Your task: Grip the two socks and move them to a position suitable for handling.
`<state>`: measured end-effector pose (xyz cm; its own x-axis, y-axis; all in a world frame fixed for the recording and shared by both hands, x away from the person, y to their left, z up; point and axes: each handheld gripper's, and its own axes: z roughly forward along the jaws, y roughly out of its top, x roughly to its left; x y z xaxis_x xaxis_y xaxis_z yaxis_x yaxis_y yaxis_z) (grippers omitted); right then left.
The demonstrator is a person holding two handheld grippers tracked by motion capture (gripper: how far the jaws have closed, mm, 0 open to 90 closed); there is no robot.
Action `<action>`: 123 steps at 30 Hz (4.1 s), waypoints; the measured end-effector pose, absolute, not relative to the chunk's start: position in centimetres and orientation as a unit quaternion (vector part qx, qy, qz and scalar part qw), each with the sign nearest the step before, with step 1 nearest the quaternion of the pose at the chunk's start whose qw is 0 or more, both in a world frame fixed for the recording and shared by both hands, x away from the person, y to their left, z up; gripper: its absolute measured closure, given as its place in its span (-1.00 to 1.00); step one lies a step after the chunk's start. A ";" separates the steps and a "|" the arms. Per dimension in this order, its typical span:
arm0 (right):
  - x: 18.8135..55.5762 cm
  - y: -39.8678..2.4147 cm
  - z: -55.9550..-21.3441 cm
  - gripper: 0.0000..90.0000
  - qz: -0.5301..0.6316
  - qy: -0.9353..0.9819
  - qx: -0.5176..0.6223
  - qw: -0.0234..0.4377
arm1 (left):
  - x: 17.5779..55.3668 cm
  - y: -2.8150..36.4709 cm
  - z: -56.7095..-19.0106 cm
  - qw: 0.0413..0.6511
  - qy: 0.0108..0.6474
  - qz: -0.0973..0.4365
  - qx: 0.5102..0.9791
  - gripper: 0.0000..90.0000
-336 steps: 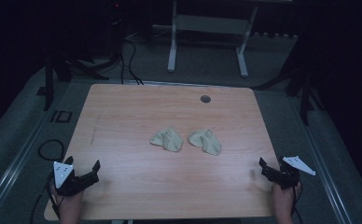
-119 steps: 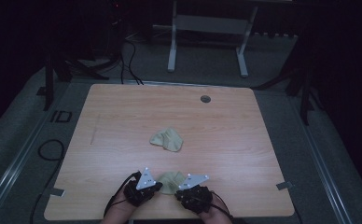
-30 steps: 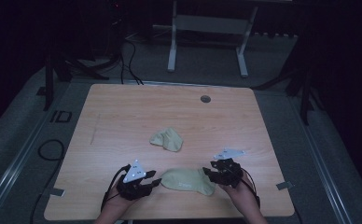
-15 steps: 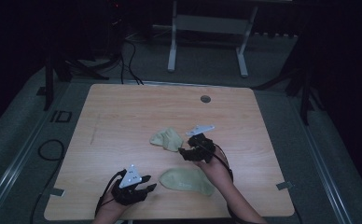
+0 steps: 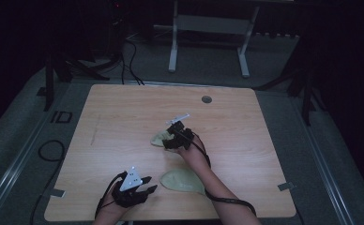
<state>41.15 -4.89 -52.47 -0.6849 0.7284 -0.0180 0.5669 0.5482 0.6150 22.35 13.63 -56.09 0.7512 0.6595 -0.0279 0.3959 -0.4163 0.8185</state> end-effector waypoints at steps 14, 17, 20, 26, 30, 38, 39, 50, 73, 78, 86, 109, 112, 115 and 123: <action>43.8 -2.5 -55.0 -0.05 0.260 0.870 0.391 0.149 | 22.2 14.3 -55.8 0.452 0.332 0.162 0.812 0.20; 43.5 -2.3 -54.9 0.32 0.261 0.873 0.383 0.153 | 22.3 14.3 -56.0 0.448 0.334 0.161 0.813 0.19; 43.3 -1.9 -54.7 0.65 0.250 0.879 0.374 0.156 | 22.2 14.2 -55.9 0.448 0.334 0.163 0.813 0.19; 42.8 -2.3 -54.2 0.76 0.250 0.881 0.374 0.145 | 22.3 14.2 -56.1 0.442 0.334 0.159 0.817 0.19; 42.4 -3.5 -52.9 0.76 0.262 0.875 0.379 0.149 | 22.3 14.1 -56.2 0.442 0.334 0.156 0.818 0.19; 41.8 -6.9 -49.8 0.76 0.271 0.863 0.391 0.170 | 22.3 14.0 -56.2 0.441 0.334 0.155 0.819 0.19; 41.7 -7.3 -49.5 0.76 0.268 0.863 0.391 0.176 | 22.3 14.0 -56.3 0.441 0.334 0.155 0.819 0.19; 40.0 -11.0 -50.0 0.76 0.269 0.856 0.408 0.166 | 22.3 13.7 -56.2 0.443 0.333 0.155 0.818 0.19; 38.7 -9.9 -54.3 -0.09 0.265 0.867 0.404 0.124 | 23.7 12.6 -56.1 0.448 0.332 0.152 0.816 0.19; 38.0 -11.0 -52.7 0.06 0.284 0.860 0.405 0.126 | 25.1 12.2 -55.1 0.454 0.344 0.154 0.808 0.21; 35.7 -11.1 -53.0 0.29 0.272 0.884 0.361 0.120 | 30.0 10.2 -54.4 0.409 0.324 0.163 0.837 0.85; 34.5 -10.5 -55.0 0.82 0.264 0.888 0.346 0.146 | 36.5 6.1 -56.5 0.352 0.317 0.156 0.867 0.98; 34.6 -11.2 -53.9 0.84 0.279 0.881 0.353 0.149 | 36.4 6.1 -56.5 0.350 0.315 0.158 0.868 0.98; 34.8 -12.5 -52.3 0.84 0.304 0.867 0.363 0.152 | 36.4 6.1 -56.4 0.348 0.312 0.155 0.870 0.98; 35.4 -16.4 -49.7 0.84 0.333 0.840 0.397 0.162 | 36.2 6.0 -56.5 0.344 0.304 0.167 0.873 0.98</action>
